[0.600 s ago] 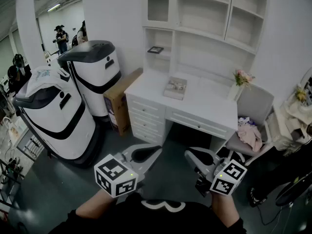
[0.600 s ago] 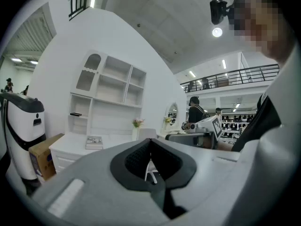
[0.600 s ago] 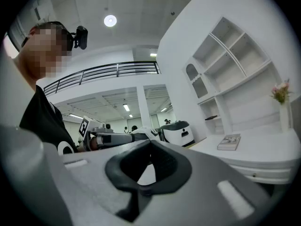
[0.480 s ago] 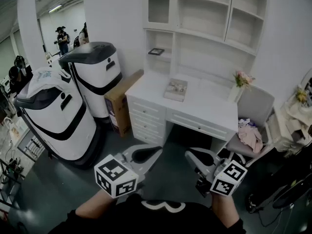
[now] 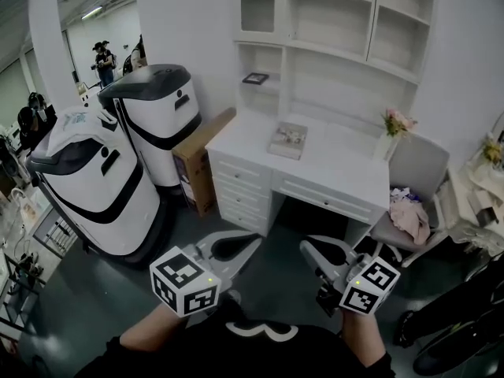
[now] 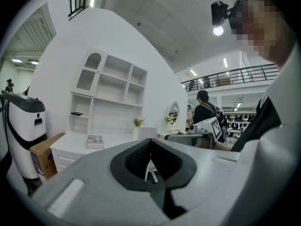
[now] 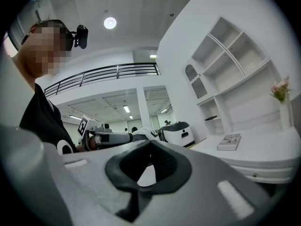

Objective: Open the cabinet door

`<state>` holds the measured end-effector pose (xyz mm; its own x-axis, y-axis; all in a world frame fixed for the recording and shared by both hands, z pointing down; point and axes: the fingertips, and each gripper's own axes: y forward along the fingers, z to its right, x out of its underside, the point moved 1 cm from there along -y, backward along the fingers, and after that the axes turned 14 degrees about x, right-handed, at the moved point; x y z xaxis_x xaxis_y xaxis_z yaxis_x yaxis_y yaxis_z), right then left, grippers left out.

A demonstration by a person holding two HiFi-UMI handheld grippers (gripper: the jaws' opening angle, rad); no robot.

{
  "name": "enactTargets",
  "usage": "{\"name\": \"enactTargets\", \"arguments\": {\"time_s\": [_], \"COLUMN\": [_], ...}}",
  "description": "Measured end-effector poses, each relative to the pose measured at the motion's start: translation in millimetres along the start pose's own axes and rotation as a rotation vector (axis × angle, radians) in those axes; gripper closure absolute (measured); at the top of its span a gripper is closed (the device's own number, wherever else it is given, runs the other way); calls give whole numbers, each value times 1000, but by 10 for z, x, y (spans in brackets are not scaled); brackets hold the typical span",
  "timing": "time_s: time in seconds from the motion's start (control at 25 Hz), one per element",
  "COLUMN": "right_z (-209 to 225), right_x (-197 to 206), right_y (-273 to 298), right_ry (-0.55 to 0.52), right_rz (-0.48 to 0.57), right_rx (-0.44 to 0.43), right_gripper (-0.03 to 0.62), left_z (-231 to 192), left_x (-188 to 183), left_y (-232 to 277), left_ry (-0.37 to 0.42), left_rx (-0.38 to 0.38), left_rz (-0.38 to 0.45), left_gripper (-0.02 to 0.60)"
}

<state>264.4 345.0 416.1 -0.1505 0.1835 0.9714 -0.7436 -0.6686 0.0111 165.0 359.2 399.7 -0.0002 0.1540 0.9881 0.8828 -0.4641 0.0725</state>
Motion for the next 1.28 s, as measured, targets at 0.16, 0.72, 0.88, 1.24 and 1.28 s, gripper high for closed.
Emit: {"name": "enactTargets", "arguments": {"time_s": [0.16,0.72,0.88,1.24,1.28], "right_z": [50,870,1359,2393,2465], "right_x": [-13,46,14,-449,-519], "right_y": [142,1427,2046,3509,3630], "right_ry": [10,48,67,73,58], "right_rz": [-1,-64,-92,-86,-77], "right_rx": [-5,-19,8,96,105], "right_gripper": [593,592,592,592,592], "left_z": [-124,-1639,-2421,-4235,-4386], "left_x": [-12,57,4,-505,-549], "left_y": [5,344,602,1020,1036], "left_ry": [-15,-96,-135,-131,-115], "left_rx": [-4,4,16,65,68], "left_rz": [6,2,-13,14,15], "left_gripper": [572,572,572,572,572]}}
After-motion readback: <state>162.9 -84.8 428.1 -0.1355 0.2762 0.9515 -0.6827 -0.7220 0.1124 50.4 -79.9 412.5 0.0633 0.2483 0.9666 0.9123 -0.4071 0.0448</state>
